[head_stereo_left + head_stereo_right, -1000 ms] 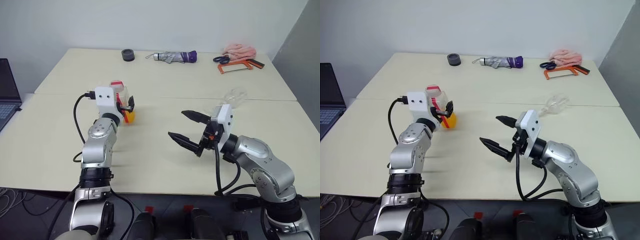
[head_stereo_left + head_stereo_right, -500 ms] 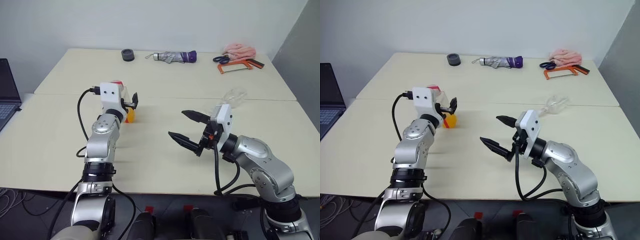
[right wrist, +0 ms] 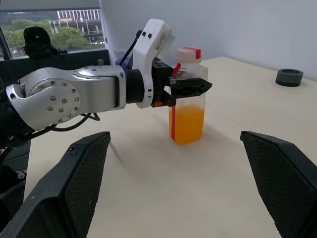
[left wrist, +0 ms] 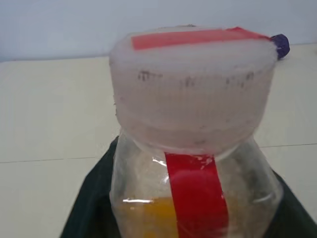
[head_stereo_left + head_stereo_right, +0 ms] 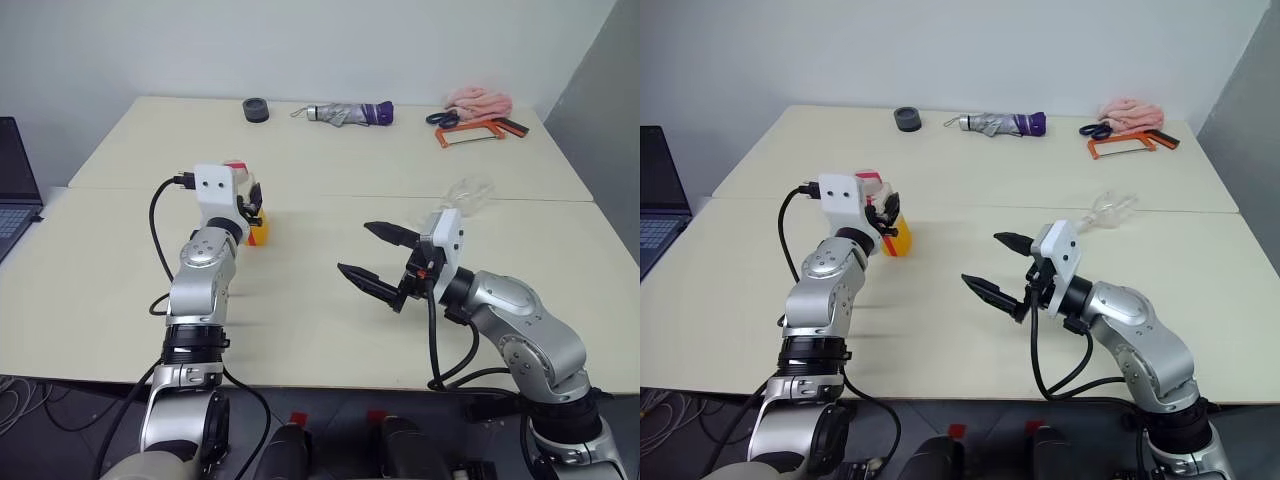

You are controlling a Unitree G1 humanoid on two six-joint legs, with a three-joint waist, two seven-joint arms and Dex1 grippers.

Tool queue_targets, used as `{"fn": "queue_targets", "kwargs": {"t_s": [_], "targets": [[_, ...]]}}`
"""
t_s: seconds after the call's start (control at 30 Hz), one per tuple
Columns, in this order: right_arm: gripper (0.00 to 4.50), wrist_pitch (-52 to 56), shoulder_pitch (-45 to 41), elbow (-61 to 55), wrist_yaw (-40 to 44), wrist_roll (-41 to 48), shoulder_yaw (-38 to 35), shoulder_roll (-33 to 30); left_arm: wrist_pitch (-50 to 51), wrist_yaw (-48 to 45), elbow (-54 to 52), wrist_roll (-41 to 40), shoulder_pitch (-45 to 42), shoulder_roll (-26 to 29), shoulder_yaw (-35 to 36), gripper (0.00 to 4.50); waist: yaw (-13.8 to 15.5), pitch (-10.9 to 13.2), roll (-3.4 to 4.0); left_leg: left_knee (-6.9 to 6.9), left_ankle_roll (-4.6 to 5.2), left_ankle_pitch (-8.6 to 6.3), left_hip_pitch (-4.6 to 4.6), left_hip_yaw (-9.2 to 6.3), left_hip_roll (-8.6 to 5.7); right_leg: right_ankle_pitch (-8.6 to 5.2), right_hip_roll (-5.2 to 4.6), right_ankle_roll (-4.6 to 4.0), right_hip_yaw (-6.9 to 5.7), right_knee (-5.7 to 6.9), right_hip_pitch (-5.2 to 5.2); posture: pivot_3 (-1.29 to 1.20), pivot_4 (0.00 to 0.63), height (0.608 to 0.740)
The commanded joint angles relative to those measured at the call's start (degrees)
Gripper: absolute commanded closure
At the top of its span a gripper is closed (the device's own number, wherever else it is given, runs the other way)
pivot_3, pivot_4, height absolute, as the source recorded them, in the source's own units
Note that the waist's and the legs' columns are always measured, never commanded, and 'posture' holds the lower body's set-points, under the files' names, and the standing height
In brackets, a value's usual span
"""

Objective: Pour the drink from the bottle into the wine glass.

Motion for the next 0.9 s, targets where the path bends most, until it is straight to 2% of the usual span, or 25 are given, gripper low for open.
{"fn": "queue_targets", "kwargs": {"t_s": [0.03, 0.37, 0.9], "targets": [[0.00, -1.38, -0.91, -1.16, 0.37, 0.02, -0.06, 0.04, -1.45, -0.24, -1.71, -0.58, -1.09, 0.28, 0.73, 2.71, 0.00, 0.00, 0.00, 0.00, 0.00, 0.00, 0.00, 0.00, 0.00, 0.00, 0.00, 0.00, 0.00, 0.00, 0.00, 0.00, 0.150, 0.740], [0.00, -1.90, -0.94, -1.14, -0.01, -0.34, -0.18, 0.21, -3.39, -4.12, -2.53, -2.51, -0.38, 0.17, 0.38, 2.71, 0.00, 0.00, 0.00, 0.00, -0.01, 0.00, 0.00, 0.00, 0.00, 0.00, 0.00, 0.00, 0.00, 0.00, 0.00, 0.00, 0.150, 0.740], [0.00, -1.56, 3.27, -3.97, -1.36, -0.42, -3.98, -3.30, -7.59, -29.06, -1.03, -10.69, -0.99, 0.82, -5.57, 2.71, 0.01, 0.00, 0.00, 0.00, 0.00, 0.00, -0.01, 0.02, -0.01, 0.00, 0.00, 0.00, 0.00, -0.01, 0.01, 0.00, 0.150, 0.740]]}}
